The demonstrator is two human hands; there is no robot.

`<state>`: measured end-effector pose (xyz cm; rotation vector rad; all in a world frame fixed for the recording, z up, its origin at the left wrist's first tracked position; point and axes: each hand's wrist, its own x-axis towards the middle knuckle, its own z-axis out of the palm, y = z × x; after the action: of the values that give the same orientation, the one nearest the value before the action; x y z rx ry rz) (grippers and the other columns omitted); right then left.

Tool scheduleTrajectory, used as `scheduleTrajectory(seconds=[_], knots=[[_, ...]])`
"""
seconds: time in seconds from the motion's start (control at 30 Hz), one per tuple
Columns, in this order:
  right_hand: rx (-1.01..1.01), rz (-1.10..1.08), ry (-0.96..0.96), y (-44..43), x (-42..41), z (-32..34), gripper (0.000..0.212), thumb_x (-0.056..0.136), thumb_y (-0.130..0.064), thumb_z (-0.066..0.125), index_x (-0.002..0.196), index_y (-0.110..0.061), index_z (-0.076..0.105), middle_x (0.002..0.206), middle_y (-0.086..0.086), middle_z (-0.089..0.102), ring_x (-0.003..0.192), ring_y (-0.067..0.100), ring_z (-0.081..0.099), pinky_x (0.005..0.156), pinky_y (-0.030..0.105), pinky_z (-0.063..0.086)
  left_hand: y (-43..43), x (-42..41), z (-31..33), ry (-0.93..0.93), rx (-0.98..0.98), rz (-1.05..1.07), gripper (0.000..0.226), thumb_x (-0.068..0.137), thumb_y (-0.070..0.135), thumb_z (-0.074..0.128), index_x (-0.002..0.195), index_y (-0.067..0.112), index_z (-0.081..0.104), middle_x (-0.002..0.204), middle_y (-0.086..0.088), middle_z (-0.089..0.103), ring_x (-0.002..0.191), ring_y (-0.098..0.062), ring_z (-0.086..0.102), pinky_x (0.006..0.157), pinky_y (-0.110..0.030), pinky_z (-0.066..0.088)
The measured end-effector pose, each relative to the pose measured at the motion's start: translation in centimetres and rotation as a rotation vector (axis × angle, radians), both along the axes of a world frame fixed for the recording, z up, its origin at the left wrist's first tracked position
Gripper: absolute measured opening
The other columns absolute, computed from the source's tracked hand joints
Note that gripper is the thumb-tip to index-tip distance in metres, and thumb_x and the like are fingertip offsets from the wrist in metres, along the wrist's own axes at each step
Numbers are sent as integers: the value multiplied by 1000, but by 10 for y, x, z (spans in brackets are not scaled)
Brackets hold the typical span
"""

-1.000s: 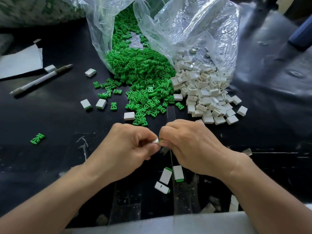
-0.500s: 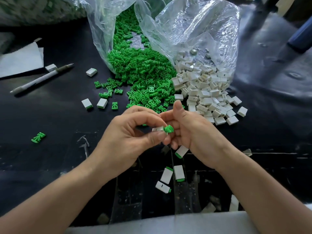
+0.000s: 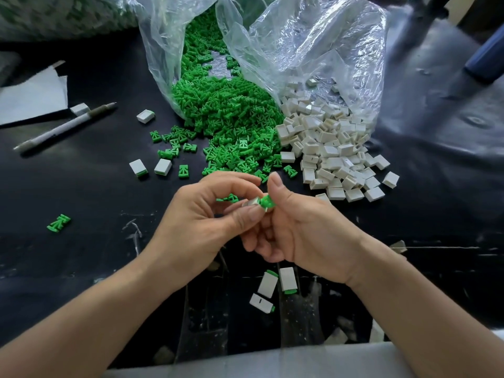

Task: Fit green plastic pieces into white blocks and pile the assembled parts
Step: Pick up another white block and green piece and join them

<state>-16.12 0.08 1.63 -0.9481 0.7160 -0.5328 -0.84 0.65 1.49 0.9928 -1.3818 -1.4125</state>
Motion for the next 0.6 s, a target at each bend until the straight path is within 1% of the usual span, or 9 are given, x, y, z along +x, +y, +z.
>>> scheduleTrajectory(seconds=[0.07, 0.13, 0.2, 0.27, 0.37, 0.43, 0.47, 0.5, 0.6], knots=[[5, -10, 3, 1, 1, 0, 56, 78, -60, 36, 88, -8, 55, 61, 0, 56, 54, 8, 45, 49, 17, 34, 2, -2, 1, 45, 5, -29, 14, 65, 10, 63, 77, 5, 65, 80, -6, 69, 49, -16, 60, 54, -22, 52], [-26, -30, 54, 1, 1, -1, 55, 78, -59, 34, 84, -8, 53, 58, -3, 52, 52, 8, 42, 48, 18, 32, 2, -3, 1, 70, -9, -46, 15, 68, 6, 61, 82, 2, 62, 68, -6, 68, 45, -17, 60, 52, -24, 52], [-66, -49, 98, 2, 2, -2, 55, 77, -59, 33, 81, -7, 52, 55, -5, 49, 52, 8, 39, 47, 18, 30, 2, -3, 0, 65, -40, -57, 19, 69, 5, 60, 87, -1, 63, 64, -9, 67, 48, -22, 63, 53, -27, 54], [-122, -54, 156, 4, 4, -3, 55, 76, -60, 34, 77, -9, 54, 54, -6, 47, 51, 8, 37, 46, 18, 29, 1, -3, -1, 49, -57, -82, 19, 71, 3, 60, 88, -5, 64, 65, -14, 67, 51, -28, 65, 54, -30, 54], [-166, -62, 242, 5, 6, -3, 54, 74, -58, 34, 71, -8, 53, 51, -7, 44, 47, 5, 35, 44, 16, 27, 2, -3, -2, 45, -43, -75, 17, 70, 4, 61, 82, -8, 64, 63, -18, 66, 50, -27, 65, 54, -28, 55], [-162, -47, 239, 5, 7, -3, 71, 75, -55, 34, 92, 10, 53, 52, -8, 40, 47, 4, 32, 44, 16, 25, 2, -4, -2, 43, -34, -40, 17, 68, 5, 62, 81, -6, 66, 64, -15, 68, 51, -25, 65, 54, -29, 56], [-163, -49, 234, 5, 7, -3, 74, 75, -54, 33, 99, 13, 50, 53, -8, 39, 47, 3, 31, 44, 16, 24, 2, -4, -2, 48, -29, -27, 17, 67, 5, 63, 81, -5, 66, 68, -13, 69, 52, -26, 65, 55, -30, 57], [-165, -57, 227, 6, 7, -2, 70, 76, -53, 33, 99, 11, 51, 55, -8, 37, 48, 4, 30, 44, 16, 23, 2, -4, -2, 56, -26, -19, 17, 66, 5, 63, 80, -3, 67, 74, -10, 71, 53, -26, 65, 55, -30, 57], [-183, -97, 209, 7, 9, 0, 45, 76, -53, 33, 77, -13, 55, 56, -7, 31, 48, 5, 24, 45, 19, 20, 2, -5, -1, 63, -21, -10, 15, 64, 7, 63, 77, 2, 70, 87, -5, 73, 59, -21, 67, 56, -24, 56]])
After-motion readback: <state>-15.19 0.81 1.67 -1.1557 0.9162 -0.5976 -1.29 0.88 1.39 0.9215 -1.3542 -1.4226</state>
